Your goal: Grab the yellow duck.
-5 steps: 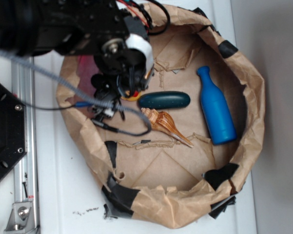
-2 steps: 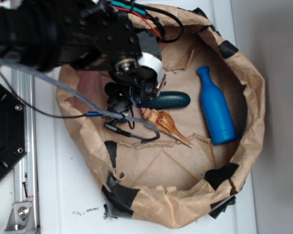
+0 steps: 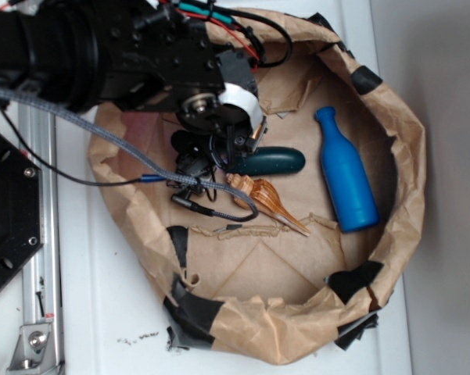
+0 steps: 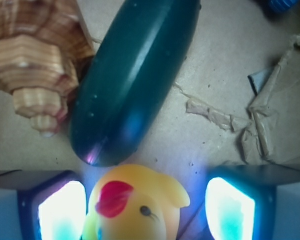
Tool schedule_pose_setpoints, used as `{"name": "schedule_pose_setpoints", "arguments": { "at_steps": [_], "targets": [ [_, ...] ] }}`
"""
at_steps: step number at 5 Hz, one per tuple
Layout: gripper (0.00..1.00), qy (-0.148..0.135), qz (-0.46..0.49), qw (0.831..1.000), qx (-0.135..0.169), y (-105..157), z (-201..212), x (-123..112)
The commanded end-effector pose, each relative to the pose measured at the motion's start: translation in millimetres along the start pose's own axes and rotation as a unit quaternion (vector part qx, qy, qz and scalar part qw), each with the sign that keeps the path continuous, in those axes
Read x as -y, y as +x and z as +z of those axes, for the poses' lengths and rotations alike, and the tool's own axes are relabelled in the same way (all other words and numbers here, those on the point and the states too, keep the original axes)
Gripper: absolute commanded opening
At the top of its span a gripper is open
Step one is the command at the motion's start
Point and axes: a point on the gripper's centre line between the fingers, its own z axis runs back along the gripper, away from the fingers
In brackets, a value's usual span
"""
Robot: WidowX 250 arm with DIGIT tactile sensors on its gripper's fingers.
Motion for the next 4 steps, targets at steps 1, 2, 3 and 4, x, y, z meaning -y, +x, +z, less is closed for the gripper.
{"name": "schedule_pose_setpoints", "arguments": {
  "at_steps": [1, 2, 3, 4],
  "targets": [
    [0.0, 0.019, 0.011, 1.0, -0.016, -15.3, 2.9, -10.7],
    [0.0, 0.023, 0.008, 1.0, -0.019, -16.0, 4.7, -10.0],
    [0.0, -0.002, 0.037, 0.999, -0.027, -11.7, 31.5, -7.4],
    [0.0, 0.022, 0.073, 0.997, 0.021, 3.4, 71.3, -5.5]
  ]
}}
